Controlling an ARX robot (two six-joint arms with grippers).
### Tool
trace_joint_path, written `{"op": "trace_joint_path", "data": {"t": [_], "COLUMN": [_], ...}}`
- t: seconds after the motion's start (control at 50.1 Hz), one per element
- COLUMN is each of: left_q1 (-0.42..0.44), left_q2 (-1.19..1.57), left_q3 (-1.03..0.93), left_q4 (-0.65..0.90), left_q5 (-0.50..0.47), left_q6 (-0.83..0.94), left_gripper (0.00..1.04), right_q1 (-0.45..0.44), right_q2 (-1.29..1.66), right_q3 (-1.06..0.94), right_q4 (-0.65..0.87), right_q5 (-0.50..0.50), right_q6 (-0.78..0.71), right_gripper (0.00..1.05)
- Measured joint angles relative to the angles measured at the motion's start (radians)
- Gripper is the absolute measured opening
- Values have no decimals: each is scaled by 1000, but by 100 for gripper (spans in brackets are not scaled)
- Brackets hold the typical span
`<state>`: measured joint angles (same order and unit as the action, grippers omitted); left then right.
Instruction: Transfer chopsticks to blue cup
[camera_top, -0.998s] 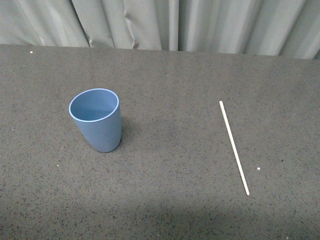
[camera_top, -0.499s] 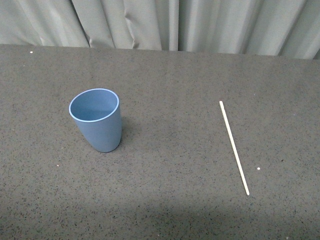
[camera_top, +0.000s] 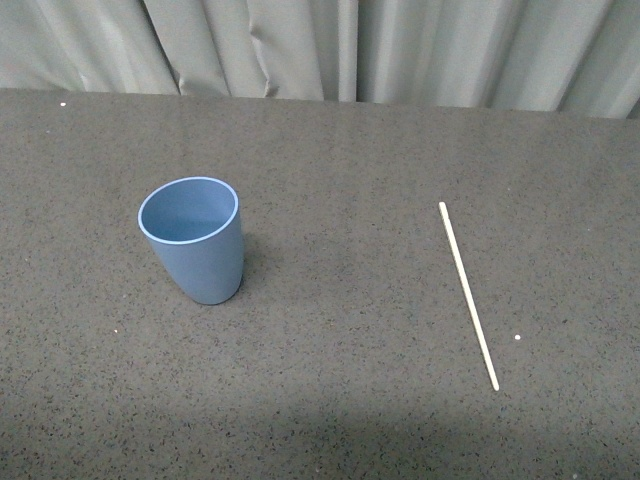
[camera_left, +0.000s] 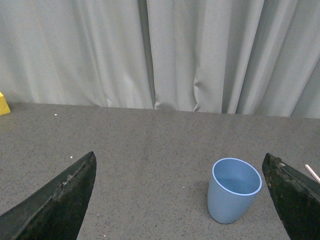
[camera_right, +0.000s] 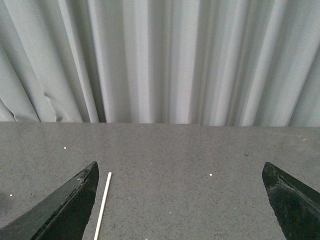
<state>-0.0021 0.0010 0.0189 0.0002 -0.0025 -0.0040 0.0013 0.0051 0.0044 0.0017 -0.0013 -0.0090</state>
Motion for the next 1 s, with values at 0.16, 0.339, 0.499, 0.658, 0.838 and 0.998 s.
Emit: {"op": "trace_joint_path", "data": {"t": [0.16,0.339,0.499,0.658,0.838,0.998], "left_q1": [0,0,0,0,0,0], "left_q2": [0,0,0,0,0,0], "left_q3": [0,0,0,0,0,0], "left_q4": [0,0,0,0,0,0], "left_q5": [0,0,0,0,0,0], "left_q6": [0,0,0,0,0,0], "left_gripper": [98,98,98,98,98,98], "right_q1": [0,41,75,146,167,185], "right_q2": [0,216,670,1181,1505,1696], "right_q3": [0,33,134,313,501,648], "right_q4": [0,28,283,274,175,107], "right_q5": [0,70,64,-3,-32,-27], "right_q6": [0,-196,-164,-86,16,77], "right_gripper": [95,95,95,95,95,95]}}
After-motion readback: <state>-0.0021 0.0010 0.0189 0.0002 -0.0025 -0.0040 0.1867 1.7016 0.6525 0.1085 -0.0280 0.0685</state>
